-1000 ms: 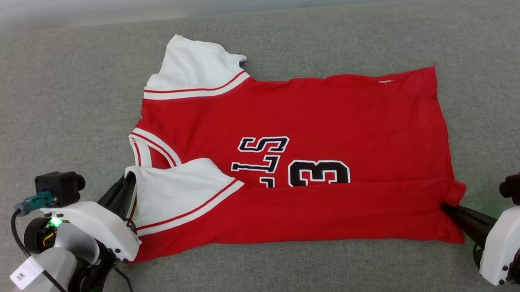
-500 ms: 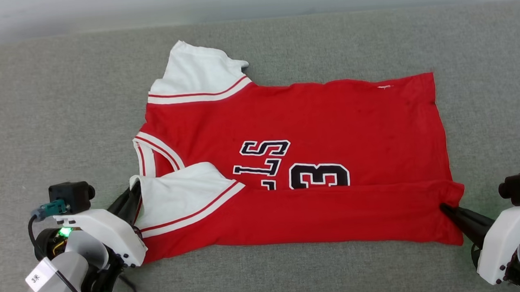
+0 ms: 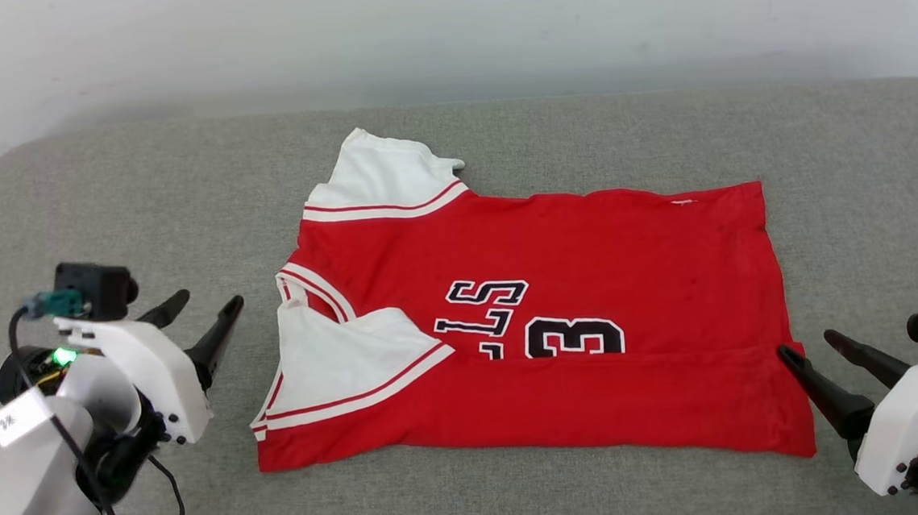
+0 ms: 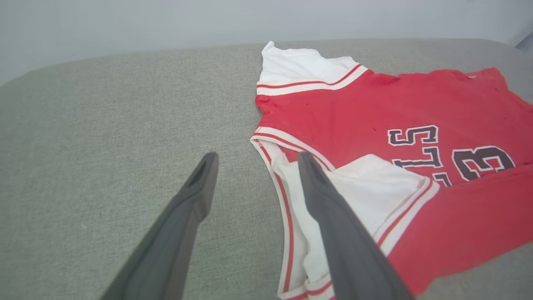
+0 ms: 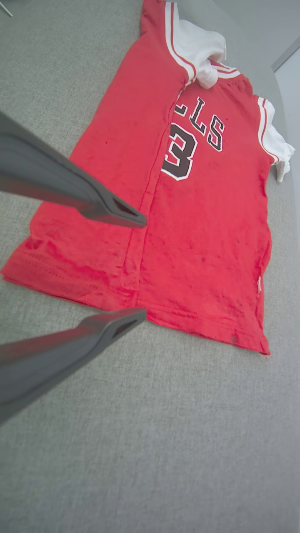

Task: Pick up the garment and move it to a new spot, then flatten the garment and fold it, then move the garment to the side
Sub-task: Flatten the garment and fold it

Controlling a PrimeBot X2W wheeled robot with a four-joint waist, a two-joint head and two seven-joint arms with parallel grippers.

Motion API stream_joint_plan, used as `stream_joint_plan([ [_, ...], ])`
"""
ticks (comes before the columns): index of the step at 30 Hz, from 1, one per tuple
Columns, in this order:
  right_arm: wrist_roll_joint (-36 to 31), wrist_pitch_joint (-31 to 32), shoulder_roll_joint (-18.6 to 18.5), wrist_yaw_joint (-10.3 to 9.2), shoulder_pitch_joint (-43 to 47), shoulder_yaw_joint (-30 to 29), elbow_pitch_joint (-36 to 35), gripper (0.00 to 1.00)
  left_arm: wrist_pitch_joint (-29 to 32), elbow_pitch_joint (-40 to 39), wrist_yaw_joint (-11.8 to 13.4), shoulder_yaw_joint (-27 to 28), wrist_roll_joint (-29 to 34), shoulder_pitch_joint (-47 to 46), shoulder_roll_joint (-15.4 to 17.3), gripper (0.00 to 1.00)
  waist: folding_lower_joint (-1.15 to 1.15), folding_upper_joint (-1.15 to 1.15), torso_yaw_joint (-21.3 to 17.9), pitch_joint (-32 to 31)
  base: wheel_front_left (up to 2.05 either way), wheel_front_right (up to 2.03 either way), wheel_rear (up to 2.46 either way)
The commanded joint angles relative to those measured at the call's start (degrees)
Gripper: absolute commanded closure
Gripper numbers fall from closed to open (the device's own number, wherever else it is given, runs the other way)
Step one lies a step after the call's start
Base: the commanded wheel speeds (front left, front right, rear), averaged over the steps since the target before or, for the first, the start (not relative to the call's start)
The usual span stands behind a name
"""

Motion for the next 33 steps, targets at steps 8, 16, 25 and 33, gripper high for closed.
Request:
stream_joint_plan([
  [8,-2.53,1.98,2.38,-0.05,1.49,-2.40,-2.25,0.00,19.40,-8.86,-0.02,-4.79,-5.54,-4.24,4.62,0.00,0.00,0.00,0.60,-0.54,0.00,0.00,0.00],
  [16,-3.85,3.34,4.01,-0.05,1.91,-3.65,-3.54,0.00,35.10,-12.45,0.69,-9.83,-7.14,-6.35,6.37,0.00,0.00,0.00,0.15,0.12,0.00,0.00,0.00],
  [25,-4.69,4.36,4.72,-0.05,0.46,-4.21,-4.73,0.00,40.66,-9.84,1.10,-12.84,-6.74,-6.50,5.68,0.00,0.00,0.00,-1.18,2.69,0.00,0.00,0.00],
  [33,-5.14,4.72,5.05,-0.05,-0.85,-4.18,-5.10,0.00,40.54,-4.47,0.76,-14.67,-6.34,-5.05,3.84,0.00,0.00,0.00,-2.04,4.88,0.00,0.00,0.00],
])
